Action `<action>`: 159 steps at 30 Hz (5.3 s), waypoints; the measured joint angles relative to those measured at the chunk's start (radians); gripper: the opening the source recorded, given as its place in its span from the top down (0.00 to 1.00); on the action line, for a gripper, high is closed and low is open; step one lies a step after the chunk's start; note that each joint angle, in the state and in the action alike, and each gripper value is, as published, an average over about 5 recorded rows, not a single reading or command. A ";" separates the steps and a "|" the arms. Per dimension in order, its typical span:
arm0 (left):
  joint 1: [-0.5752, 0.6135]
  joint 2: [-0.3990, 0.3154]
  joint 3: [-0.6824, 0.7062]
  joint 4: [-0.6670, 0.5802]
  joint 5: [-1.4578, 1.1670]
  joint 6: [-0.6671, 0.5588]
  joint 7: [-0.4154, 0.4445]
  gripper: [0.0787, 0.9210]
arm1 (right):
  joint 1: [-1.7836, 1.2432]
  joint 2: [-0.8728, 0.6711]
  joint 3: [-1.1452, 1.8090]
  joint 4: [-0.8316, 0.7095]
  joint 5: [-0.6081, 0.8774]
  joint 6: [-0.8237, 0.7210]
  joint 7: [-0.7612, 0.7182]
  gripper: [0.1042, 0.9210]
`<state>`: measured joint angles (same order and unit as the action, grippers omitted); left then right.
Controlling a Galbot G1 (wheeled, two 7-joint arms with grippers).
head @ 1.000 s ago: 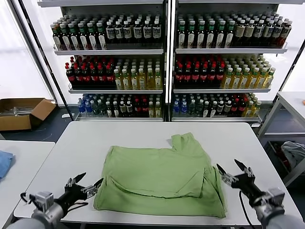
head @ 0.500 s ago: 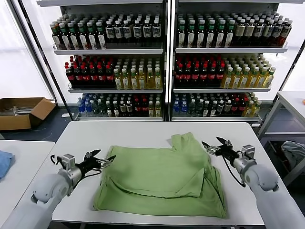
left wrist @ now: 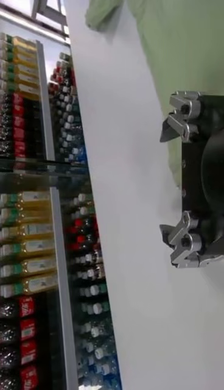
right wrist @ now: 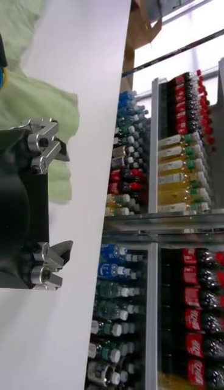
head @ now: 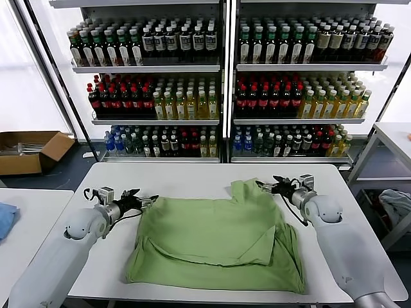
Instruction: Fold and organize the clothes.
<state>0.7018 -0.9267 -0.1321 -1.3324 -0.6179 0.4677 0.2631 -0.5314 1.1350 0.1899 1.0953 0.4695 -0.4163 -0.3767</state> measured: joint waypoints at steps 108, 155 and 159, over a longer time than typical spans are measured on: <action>0.844 -0.125 -0.501 -0.739 0.180 -0.044 -0.194 0.43 | -1.111 -0.063 0.705 0.909 0.160 0.228 0.146 0.40; 0.939 -0.344 -0.438 -0.690 0.323 -0.106 -0.410 0.98 | -1.076 -0.039 0.754 0.770 0.176 0.351 0.136 0.12; 0.930 -0.274 -0.547 -0.664 0.276 -0.109 -0.376 0.98 | -1.073 -0.040 0.748 0.773 0.176 0.353 0.136 0.12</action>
<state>1.6318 -1.2007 -0.6789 -1.9964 -0.3420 0.3584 -0.1129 -1.6041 1.0952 0.9375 1.8684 0.6458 -0.0630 -0.2402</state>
